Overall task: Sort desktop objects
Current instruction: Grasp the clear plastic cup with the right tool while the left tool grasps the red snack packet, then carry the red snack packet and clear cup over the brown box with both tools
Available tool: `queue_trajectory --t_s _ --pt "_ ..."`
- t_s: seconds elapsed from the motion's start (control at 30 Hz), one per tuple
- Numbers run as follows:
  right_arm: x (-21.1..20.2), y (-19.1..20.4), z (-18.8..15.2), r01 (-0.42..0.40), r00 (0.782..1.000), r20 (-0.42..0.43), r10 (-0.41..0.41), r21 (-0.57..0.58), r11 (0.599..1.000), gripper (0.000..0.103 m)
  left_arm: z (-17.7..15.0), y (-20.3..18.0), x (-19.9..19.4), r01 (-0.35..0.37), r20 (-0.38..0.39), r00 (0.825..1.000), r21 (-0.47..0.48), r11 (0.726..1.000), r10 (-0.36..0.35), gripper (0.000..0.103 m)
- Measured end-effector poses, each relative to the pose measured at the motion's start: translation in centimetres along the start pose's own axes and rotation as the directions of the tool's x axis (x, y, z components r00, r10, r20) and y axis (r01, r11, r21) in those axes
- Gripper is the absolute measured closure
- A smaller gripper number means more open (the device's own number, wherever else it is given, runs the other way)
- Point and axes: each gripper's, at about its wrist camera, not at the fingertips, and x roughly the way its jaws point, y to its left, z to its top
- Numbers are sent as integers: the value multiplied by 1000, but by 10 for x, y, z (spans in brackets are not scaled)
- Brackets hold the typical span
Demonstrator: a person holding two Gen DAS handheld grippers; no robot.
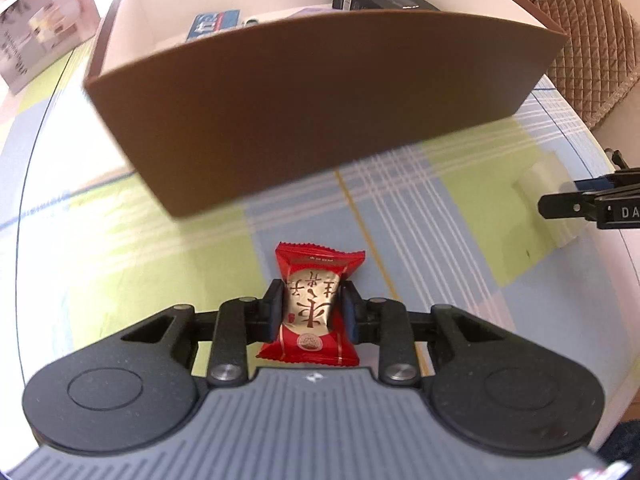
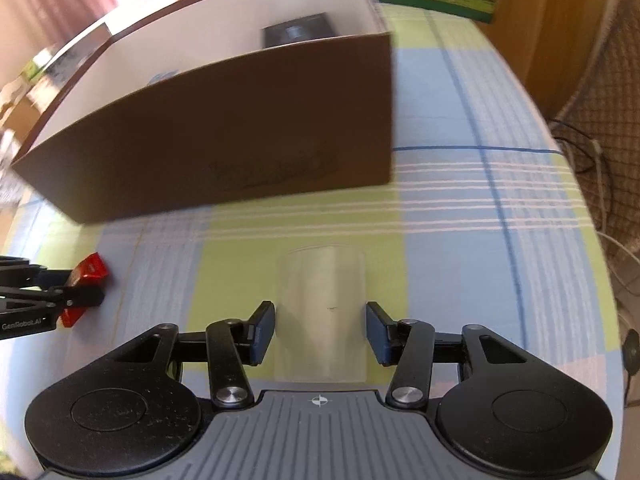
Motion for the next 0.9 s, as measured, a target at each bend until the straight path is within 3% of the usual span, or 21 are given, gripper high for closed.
queue_trajectory --t_s 0.2,0.47,0.73,0.9 --pt "-13 18 -2 -89 996 -18 88 -44 995 57 -7 2 -27 15 33 999 -27 1000 -14 78" --pt "-54 33 16 -166 983 60 173 -109 980 57 10 2 -85 27 173 985 -20 999 -23 78" --pt "-97 36 59 -204 949 214 230 -136 969 57 54 7 -125 48 310 950 -30 998 -36 78" --pt "-99 37 98 -171 936 284 210 -155 973 57 94 9 -125 16 352 936 -23 1000 -7 78"
